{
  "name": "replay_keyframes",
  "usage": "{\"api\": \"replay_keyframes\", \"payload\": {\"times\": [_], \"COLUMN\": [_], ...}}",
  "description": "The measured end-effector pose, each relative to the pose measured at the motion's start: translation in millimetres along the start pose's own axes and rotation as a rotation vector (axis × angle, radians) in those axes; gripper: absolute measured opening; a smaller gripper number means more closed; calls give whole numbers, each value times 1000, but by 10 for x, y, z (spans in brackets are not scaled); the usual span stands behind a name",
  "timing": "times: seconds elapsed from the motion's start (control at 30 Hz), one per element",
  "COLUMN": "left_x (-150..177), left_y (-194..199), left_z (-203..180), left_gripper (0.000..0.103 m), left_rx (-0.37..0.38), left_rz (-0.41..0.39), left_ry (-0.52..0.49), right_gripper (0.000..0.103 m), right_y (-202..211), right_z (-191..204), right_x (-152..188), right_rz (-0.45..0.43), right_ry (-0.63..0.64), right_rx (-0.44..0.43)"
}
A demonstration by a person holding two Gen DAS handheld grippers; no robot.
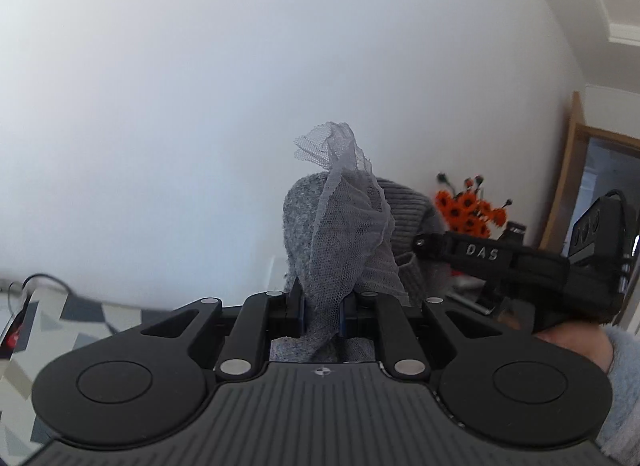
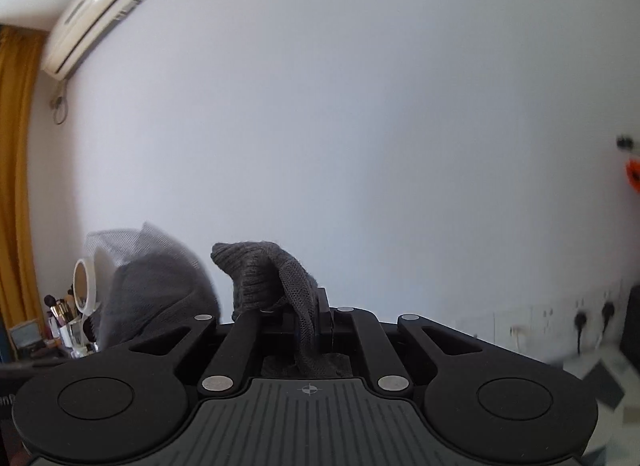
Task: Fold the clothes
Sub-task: 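Carry the held grey sweater with both grippers toward the patterned ironing board, then lower the grey sweater toward the ironing board with both grippers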
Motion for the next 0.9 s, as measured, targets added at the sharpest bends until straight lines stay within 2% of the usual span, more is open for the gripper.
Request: {"api": "replay_keyframes", "payload": {"times": [0.13,0.27,0.57,0.73,0.9], "left_x": [198,277,179,134,77], "left_y": [-122,-329,-705,-679,-532], "left_z": [432,802,849,1048,1160], "left_gripper": [14,14,15,15,15], "left_rx": [-90,-131,-152,-167,-169], "left_rz": [66,110,153,163,138], "left_ry": [63,145,142,161,163], "right_gripper": [5,5,6,6,6], "right_y": [-210,-281,-564,-674,-695], "right_z": [-362,-526,-322,-268,-132], "right_x": [336,507,541,598,535], "right_rz": [107,151,189,207,197], "right_ry": [-95,-132,-51,-72,-73], "right_rx": [70,140,191,199,197]}}
Point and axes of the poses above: each gripper's, at about its wrist camera, not at the fingertips, and y roughly against the way its jaws point, z to its left, x to its underside, the point moved 4 cm from there along -y, roughly the way its jaws point, and after that the axes turned 8 degrees about y, right-handed, at the moved point
